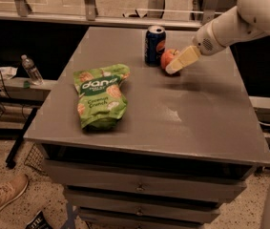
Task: Move apple near pepsi can
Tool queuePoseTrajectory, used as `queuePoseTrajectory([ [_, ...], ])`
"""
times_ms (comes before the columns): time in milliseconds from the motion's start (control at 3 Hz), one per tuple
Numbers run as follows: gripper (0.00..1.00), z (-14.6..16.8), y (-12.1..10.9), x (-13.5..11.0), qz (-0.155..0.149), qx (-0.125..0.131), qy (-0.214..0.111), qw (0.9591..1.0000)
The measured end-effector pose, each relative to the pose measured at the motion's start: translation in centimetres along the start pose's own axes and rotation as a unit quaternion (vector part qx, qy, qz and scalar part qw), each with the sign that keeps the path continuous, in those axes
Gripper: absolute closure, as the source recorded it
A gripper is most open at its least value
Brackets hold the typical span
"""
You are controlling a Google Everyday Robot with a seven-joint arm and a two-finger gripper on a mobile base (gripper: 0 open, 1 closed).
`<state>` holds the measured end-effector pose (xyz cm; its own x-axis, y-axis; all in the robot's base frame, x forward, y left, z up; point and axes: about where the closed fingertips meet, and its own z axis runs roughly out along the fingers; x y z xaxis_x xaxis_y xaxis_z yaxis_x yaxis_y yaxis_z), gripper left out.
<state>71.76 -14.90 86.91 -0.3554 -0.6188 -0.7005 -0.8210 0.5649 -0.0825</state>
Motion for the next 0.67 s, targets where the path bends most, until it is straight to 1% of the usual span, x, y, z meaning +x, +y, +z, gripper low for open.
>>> queuePoseTrajectory([
  [333, 0.00, -5.4, -0.8, 0.5, 0.005, 0.052, -0.027, 0.9983],
  [667, 0.00, -10.5, -1.2, 1.7, 0.019, 0.111, -0.041, 0.9928],
])
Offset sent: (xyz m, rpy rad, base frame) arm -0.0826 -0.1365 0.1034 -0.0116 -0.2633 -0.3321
